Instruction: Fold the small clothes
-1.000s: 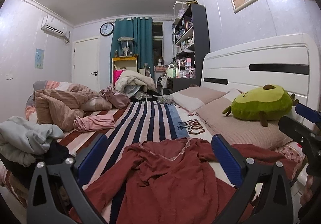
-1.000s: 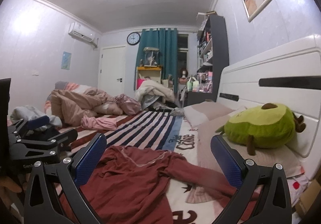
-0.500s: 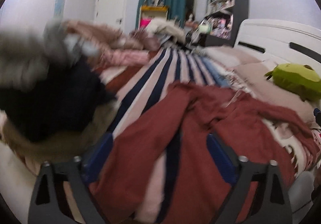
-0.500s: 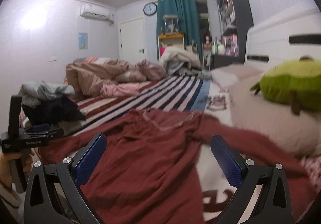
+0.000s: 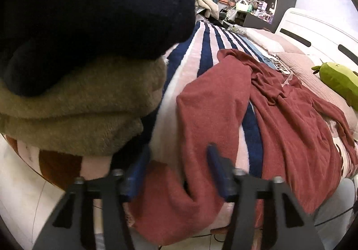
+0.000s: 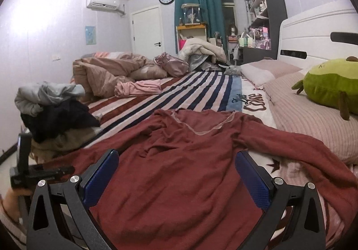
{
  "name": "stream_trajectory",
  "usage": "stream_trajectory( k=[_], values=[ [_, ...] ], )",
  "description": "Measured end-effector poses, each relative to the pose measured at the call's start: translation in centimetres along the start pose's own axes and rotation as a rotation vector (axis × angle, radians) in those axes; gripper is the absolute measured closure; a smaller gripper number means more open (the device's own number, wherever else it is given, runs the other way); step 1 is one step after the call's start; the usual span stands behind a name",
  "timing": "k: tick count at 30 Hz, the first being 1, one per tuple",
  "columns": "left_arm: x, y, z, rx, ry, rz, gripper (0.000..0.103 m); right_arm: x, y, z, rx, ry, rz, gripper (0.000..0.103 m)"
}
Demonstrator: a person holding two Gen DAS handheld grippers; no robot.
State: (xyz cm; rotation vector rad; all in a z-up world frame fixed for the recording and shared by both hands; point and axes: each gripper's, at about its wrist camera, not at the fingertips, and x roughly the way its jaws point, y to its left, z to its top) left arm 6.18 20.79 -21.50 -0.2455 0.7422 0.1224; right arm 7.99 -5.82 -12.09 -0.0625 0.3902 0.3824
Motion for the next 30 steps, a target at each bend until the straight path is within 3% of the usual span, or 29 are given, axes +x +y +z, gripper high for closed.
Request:
stream_trajectory(
  k=[2, 11, 16, 20, 23, 27, 30],
  values=[
    [-0.4, -0.1, 0.3, 0.009, 0.003, -0.035, 0.101, 0.0, 0.4, 0.1, 0.001, -0.001, -0.011, 0.000],
    [-4.8, -2.6, 2.7, 0.072, -0.109, -0.168, 0.103, -0.3, -0.6, 0.1, 0.070, -0.013, -0.007, 0.000],
    [-7.7, -6.8, 5.3, 0.158, -0.240, -0.227, 0.103, -1.5, -2.3, -0.1, 0.084, -0.041, 0.006, 0.000],
    [-7.5, -12.1, 6.7, 0.176, -0.270, -0.339, 0.103, -3.0, -4.5, 0.0, 0.058, -0.051, 0.004, 0.000],
    [-6.4, -17.3, 6.8, 0.213, -0.236, -0.429, 0.103, -4.7, -6.8, -0.2, 0.038, -0.076, -0.019, 0.000],
    [-2.2, -23.8, 6.0, 0.225, -0.094, -0.526, 0.103, -6.6, -10.4, -1.1, 0.056, -0.104, -0.074, 0.000],
    [0.1, -26.8, 4.1, 0.246, -0.005, -0.557, 0.103, -7.2, -12.7, -2.1, 0.083, -0.097, -0.117, 0.000]
  ],
)
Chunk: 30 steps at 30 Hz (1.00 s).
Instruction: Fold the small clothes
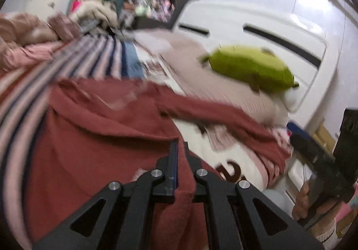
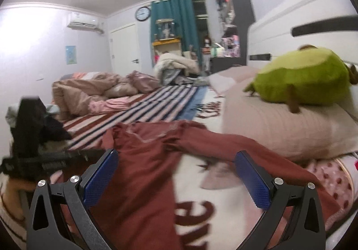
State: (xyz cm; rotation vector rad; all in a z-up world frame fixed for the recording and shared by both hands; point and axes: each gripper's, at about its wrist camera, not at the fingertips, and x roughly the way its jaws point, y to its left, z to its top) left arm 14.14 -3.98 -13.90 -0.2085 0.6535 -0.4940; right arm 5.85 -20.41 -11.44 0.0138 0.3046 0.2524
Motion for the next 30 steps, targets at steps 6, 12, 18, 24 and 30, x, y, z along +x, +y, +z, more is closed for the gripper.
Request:
stream_trajectory(
  k=[6, 12, 18, 24, 30],
  values=[
    [3.0, -1.1, -2.4, -0.003, 0.128, -0.049, 0.085, 1.1, -2.3, -1.2, 0.061, 0.041, 0.001, 0.000],
    [-3.3, 1.8, -2.0, -0.022, 0.024, -0.013, 0.056, 2.3, 0.4, -1.3, 0.028, 0.082, 0.103, 0.000],
    [-9.2, 7.3, -2.6, -0.051, -0.052, 0.274, 0.050, 5.3, 6.7, -2.6, -0.003, 0.230, 0.322, 0.000],
    [-11.8, 10.5, -4.9, -0.119, -0.074, 0.318, 0.049, 8.3, 12.1, -6.0, -0.074, 0.385, 0.296, 0.000],
    [-12.6, 10.9, -5.9, -0.136, -0.095, 0.311, 0.048, 9.6, 13.2, -7.9, -0.256, 0.427, 0.042, 0.076]
  ],
)
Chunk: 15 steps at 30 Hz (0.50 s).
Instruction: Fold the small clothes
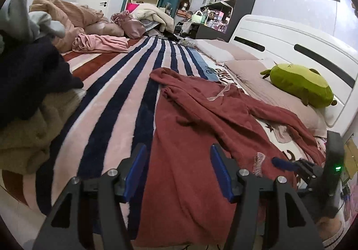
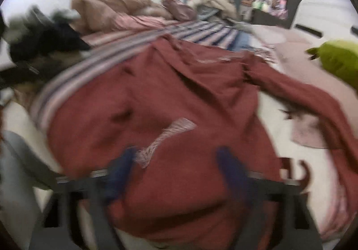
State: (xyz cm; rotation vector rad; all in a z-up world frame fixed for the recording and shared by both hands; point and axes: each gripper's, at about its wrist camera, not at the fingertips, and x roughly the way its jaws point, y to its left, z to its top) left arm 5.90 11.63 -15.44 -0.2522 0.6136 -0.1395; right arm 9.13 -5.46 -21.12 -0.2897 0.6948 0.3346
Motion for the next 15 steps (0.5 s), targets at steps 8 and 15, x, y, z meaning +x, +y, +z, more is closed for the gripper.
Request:
stream_trajectory(
  k=[8, 15],
  values=[
    [0.3, 0.0, 0.2, 0.009, -0.002, -0.008, 0.048, -5.0, -7.7, -1.2, 0.237, -0.087, -0.013, 0.099],
    [1.1, -0.9, 0.9, 0.019, 0.006, 0.005, 0.048, -6.0, -7.9, -0.7, 0.233, -0.125, 0.154, 0.046]
  ],
)
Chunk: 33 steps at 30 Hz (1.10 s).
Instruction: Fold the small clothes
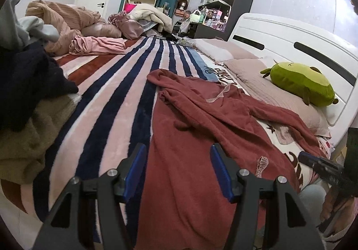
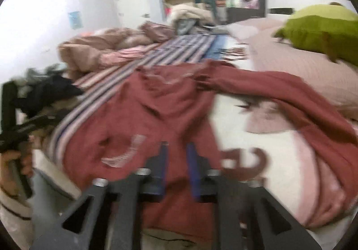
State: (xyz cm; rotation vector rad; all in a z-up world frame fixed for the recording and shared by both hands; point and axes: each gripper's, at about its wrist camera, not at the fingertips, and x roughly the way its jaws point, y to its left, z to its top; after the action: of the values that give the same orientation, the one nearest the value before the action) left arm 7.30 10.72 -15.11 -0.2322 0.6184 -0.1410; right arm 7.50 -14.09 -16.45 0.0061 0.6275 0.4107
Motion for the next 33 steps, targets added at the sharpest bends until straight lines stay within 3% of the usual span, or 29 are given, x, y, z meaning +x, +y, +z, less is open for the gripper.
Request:
stream_trajectory(
  k=[2, 6, 8, 10, 11, 12, 13, 14, 15, 16, 20, 23, 26, 28, 29, 32, 33],
  values=[
    [-0.1, -0.5, 0.1, 0.005, -0.001, -0.003, 0.048, 1.3, 2.0, 0.1, -0.029, 0.006, 0.055, 0.015],
    [-0.4, -1.0, 0.0, 0.011, -0.001, 0.000, 0.045, 5.5, 4.7, -0.7, -0.057, 0.109, 0.088, 0.009],
    [-0.4, -0.9, 0.0, 0.004, -0.001, 0.001, 0.044, 7.5, 5.5, -1.5, -0.089, 0.158, 0.045, 0.007],
    [-0.5, -0.9, 0.0, 0.006, 0.004, 0.003, 0.044, 7.4, 5.8, -2.1, -0.136, 0.134, -0.004, 0.009],
    [-0.5, -0.9, -0.1, 0.009, 0.005, 0.005, 0.044, 7.0, 5.7, -2.3, -0.133, 0.120, -0.011, 0.023],
    [-0.5, -0.9, -0.1, 0.010, 0.005, 0.007, 0.044, 6.6, 5.2, -2.3, -0.113, 0.111, -0.015, 0.049],
    [-0.5, -1.0, -0.1, 0.009, 0.005, 0.006, 0.044, 5.8, 4.2, -2.3, -0.070, 0.096, -0.019, 0.063],
    [-0.5, -1.0, -0.1, 0.008, 0.004, 0.004, 0.044, 5.3, 3.5, -2.2, -0.038, 0.093, -0.011, 0.084],
    [-0.4, -1.0, 0.0, 0.005, 0.002, -0.001, 0.044, 4.7, 2.6, -2.3, 0.001, 0.089, 0.006, 0.095],
    [-0.4, -1.0, 0.0, 0.004, 0.001, -0.003, 0.044, 3.8, 1.5, -2.3, 0.043, 0.076, 0.019, 0.096],
    [-0.2, -1.4, 0.0, 0.018, 0.005, -0.006, 0.044, 0.9, -0.6, -2.9, 0.032, 0.032, -0.097, 0.099],
    [0.1, -1.7, 0.0, 0.023, 0.011, -0.012, 0.044, -0.4, -2.8, -3.5, 0.092, 0.057, -0.107, 0.098],
    [0.4, -2.0, 0.1, 0.031, 0.016, -0.009, 0.044, -1.0, -2.7, -3.0, 0.080, 0.048, -0.054, 0.091],
    [0.4, -2.1, 0.2, 0.029, 0.015, -0.012, 0.044, -0.8, -1.3, -2.5, 0.062, 0.025, 0.031, 0.061],
    [0.3, -2.2, 0.2, 0.028, 0.014, -0.018, 0.044, -0.4, -0.2, -2.2, 0.064, 0.009, 0.089, 0.039],
    [-0.1, -2.5, 0.2, 0.037, 0.007, -0.018, 0.042, 2.1, 2.3, -1.6, 0.045, 0.042, 0.162, 0.026],
    [-0.2, -2.5, 0.2, 0.036, 0.005, -0.014, 0.041, 3.4, 3.0, -1.5, 0.026, 0.079, 0.155, 0.015]
  ],
)
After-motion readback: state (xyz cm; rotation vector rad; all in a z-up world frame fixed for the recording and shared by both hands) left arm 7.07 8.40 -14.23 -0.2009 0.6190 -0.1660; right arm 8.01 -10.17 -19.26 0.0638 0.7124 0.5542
